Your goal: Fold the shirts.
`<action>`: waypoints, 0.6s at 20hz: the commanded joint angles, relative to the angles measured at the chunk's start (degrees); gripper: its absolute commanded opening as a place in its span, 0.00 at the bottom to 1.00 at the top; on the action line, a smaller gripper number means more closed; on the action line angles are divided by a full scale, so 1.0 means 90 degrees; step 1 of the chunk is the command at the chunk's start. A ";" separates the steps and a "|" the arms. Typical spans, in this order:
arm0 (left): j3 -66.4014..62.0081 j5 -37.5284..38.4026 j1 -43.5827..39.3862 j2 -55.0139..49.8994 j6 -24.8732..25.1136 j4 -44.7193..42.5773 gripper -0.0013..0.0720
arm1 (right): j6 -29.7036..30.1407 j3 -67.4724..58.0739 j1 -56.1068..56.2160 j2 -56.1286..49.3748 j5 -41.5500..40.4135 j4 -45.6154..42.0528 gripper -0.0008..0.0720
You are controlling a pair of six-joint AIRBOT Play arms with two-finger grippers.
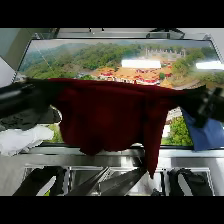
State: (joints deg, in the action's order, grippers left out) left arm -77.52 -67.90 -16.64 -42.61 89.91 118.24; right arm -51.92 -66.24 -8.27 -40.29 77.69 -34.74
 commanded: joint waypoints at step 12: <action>-0.1885 -0.0673 0.1858 -0.6460 0.1411 0.0532 0.92 | 0.0478 -0.0063 0.0129 -0.5117 -0.2271 -0.0092 0.55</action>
State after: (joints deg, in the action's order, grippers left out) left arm -88.58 -68.16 -3.81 -94.06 101.49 121.38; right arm -45.36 -65.47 -4.12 -85.19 56.40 -34.85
